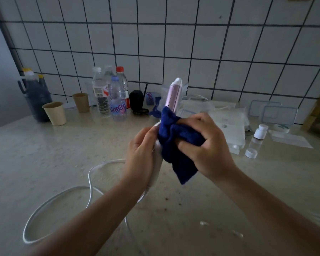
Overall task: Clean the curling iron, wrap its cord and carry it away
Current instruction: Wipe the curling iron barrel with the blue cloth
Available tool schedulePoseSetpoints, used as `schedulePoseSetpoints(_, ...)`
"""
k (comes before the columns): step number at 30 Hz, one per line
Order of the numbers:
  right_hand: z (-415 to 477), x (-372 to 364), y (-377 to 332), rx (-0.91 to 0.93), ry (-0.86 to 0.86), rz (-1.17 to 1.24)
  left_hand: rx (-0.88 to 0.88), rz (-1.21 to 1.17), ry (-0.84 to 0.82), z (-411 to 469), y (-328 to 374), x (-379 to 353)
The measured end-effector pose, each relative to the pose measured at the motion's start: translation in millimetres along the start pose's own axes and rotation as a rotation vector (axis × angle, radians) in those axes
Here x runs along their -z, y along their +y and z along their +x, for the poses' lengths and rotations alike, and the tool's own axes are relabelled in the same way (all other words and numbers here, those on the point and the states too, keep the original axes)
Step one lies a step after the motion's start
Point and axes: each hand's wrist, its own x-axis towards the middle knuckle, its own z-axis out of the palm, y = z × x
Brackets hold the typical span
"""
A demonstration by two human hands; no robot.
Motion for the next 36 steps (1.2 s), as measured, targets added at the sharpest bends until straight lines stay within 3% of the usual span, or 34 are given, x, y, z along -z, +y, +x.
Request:
schedulePoseSetpoints(2, -6.9, -6.5, -2.3, -0.012, -0.070, 0.004, 0.055, -0.069, 0.082, 2.7, 2.5, -1.8)
schedulePoseSetpoints(4, -17.1, -18.3, -4.6, -0.024, -0.236, -0.005, 0.271, -0.229, 0.141, 7.0, 8.8, -1.5)
schedulePoseSetpoints(7, -24.7, -27.8, -6.6, -0.026, -0.430, -0.005, 0.488, -0.273, 0.059, 13.7, 12.8, 8.4)
schedulePoseSetpoints(9, -20.5, -23.3, -6.6, -0.003, -0.407, -0.031, 0.526, -0.315, 0.019, 12.5, 13.7, 5.2)
schedulePoseSetpoints(10, -16.9, -19.7, -6.3, 0.002, -0.346, -0.045, 0.501, -0.326, 0.038, 9.9, 14.0, 0.5)
schedulePoseSetpoints(13, -5.1, -7.1, -4.2, -0.009, -0.086, -0.028, 0.190, -0.162, 0.091, 4.4, 4.1, -3.9)
schedulePoseSetpoints(16, -1.3, -3.3, -2.6, -0.018, -0.005, 0.001, 0.026, -0.044, 0.009, -0.6, 1.5, -3.1)
schedulePoseSetpoints(18, -5.0, -6.2, -2.7, -0.022, -0.060, 0.005, 0.043, -0.087, 0.029, 0.2, 5.8, -3.7)
schedulePoseSetpoints(22, -14.0, -17.5, -1.0, -0.013, -0.383, 0.008, 0.146, -0.136, 0.126, 7.2, 7.2, 2.6)
schedulePoseSetpoints(24, -12.9, -16.9, -0.6, -0.002, -0.368, -0.010, 0.139, -0.114, 0.148, 9.6, 6.5, 3.9)
schedulePoseSetpoints(28, -1.9, -3.5, -0.5, -0.012, -0.086, -0.014, 0.135, -0.189, 0.096, 5.0, 3.5, -4.8)
schedulePoseSetpoints(30, 1.2, 1.3, -0.5, -0.021, -0.040, -0.005, 0.152, -0.232, 0.049, 1.5, 3.5, -9.6)
schedulePoseSetpoints(33, -4.4, -4.3, -2.0, -0.028, -0.113, -0.011, 0.175, -0.287, 0.072, 0.8, 4.3, -10.0)
schedulePoseSetpoints(36, -16.9, -18.5, -3.7, -0.014, -0.329, -0.009, 0.290, -0.299, 0.118, 7.4, 7.4, -2.1)
